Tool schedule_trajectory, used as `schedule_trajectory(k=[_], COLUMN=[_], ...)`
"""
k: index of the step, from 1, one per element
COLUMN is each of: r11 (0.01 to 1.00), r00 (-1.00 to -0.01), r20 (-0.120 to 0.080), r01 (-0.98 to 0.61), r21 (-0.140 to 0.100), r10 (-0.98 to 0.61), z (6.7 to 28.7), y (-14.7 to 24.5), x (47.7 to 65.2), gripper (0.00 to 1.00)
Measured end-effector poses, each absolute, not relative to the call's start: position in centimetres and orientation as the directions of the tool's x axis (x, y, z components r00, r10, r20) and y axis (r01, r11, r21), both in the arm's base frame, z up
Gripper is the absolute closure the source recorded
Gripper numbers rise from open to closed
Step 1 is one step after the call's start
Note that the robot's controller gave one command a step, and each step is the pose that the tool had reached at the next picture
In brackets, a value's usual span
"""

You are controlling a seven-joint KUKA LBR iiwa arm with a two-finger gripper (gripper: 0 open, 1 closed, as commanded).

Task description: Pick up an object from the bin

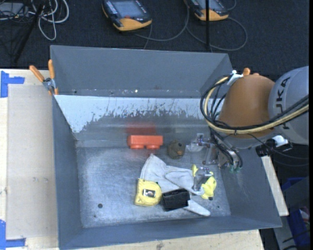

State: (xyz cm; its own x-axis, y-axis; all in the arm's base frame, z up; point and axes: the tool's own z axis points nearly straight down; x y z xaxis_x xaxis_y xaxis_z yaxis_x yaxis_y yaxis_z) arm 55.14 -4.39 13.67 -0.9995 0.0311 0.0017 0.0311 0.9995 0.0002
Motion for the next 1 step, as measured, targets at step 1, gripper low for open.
schedule_trajectory(k=[1], r11=[0.992], r00=[-0.992], r20=[-0.006], r01=[0.129], r21=[0.001], r10=[0.129], z=[11.39], y=[-4.34], x=[55.45], gripper=[0.00])
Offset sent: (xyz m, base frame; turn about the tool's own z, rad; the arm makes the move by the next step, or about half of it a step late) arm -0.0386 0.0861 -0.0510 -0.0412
